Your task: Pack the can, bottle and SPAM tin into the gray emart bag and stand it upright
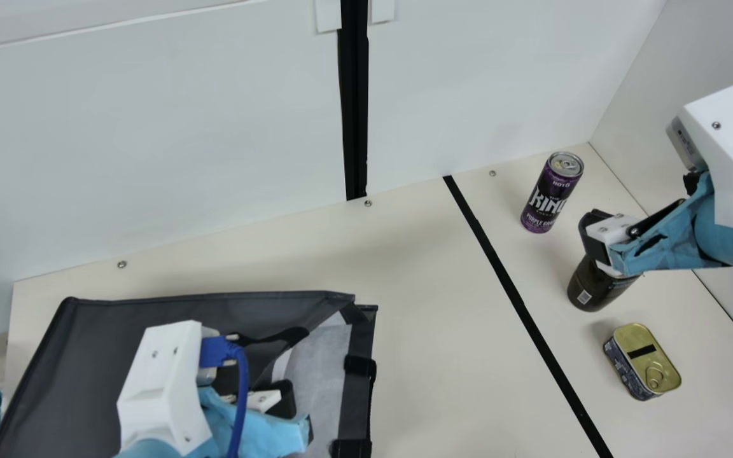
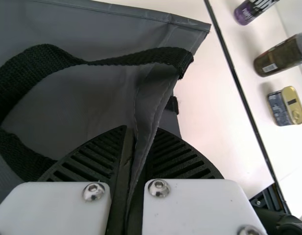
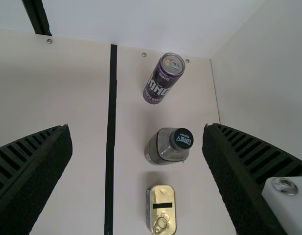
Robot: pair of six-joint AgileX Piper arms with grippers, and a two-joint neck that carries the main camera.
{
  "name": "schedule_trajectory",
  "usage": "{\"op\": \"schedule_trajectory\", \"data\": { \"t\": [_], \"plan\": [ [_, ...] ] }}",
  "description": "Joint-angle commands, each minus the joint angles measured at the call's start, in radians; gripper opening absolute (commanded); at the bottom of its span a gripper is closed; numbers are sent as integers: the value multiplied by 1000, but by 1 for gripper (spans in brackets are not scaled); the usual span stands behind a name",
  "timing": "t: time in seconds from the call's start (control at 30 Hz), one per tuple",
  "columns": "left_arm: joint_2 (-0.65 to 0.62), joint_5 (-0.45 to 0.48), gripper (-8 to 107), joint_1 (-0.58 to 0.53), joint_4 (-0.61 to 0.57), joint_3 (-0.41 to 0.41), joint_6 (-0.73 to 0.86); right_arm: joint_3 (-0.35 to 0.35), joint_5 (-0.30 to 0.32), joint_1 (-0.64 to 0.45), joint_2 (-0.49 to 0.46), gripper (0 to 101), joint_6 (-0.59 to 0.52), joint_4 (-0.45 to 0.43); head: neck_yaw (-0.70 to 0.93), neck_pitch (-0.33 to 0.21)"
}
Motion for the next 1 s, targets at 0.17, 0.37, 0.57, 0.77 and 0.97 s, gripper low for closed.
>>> {"op": "schedule_trajectory", "data": {
  "t": [0.17, 0.37, 0.57, 0.77, 0.97],
  "plan": [
    [-16, -18, -8, 43, -121, 18, 61, 0, 0, 0, 0, 95, 0, 0, -1, -23],
    [-28, -23, -8, 86, -202, 32, 122, 0, 0, 0, 0, 95, 0, 0, -1, -23],
    [-31, -20, -8, 134, -259, 42, 180, 0, 0, 0, 0, 95, 0, 0, -1, -23],
    [-27, -10, -8, 180, -288, 39, 231, 0, 0, 0, 0, 95, 0, 0, -1, -23],
    [-16, 3, -8, 224, -304, 26, 277, 0, 0, 0, 0, 95, 0, 0, -1, -23]
  ]
}}
